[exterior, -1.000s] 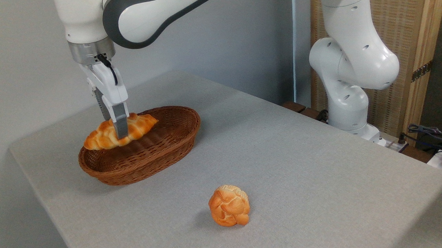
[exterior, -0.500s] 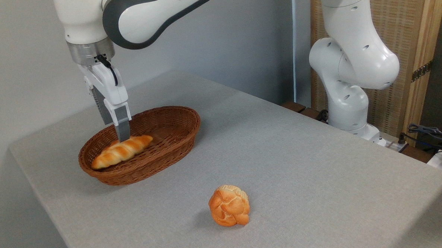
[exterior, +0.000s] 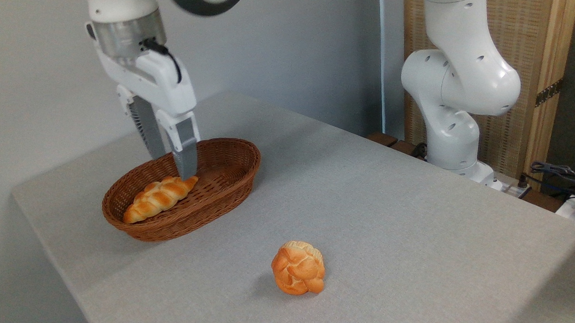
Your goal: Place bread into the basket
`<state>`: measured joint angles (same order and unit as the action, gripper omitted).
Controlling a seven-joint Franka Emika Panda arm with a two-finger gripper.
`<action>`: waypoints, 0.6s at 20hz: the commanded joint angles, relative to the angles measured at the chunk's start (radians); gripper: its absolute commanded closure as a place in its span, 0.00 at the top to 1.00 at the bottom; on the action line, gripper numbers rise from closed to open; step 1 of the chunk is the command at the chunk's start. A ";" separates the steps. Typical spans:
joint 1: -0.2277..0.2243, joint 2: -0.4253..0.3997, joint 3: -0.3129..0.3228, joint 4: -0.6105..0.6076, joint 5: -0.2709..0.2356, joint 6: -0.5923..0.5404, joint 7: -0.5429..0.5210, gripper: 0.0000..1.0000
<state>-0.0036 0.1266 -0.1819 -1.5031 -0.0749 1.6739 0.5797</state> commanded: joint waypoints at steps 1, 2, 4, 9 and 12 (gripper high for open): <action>-0.015 -0.047 0.100 -0.003 -0.020 -0.036 0.112 1.00; -0.015 -0.053 0.113 -0.005 -0.019 -0.036 0.115 1.00; -0.016 -0.059 0.145 -0.006 -0.019 -0.037 0.114 1.00; -0.006 -0.070 0.166 -0.002 -0.017 -0.097 0.118 1.00; -0.007 -0.077 0.165 -0.003 -0.017 -0.135 0.118 1.00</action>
<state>-0.0022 0.0704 -0.0284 -1.5024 -0.0760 1.5850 0.6841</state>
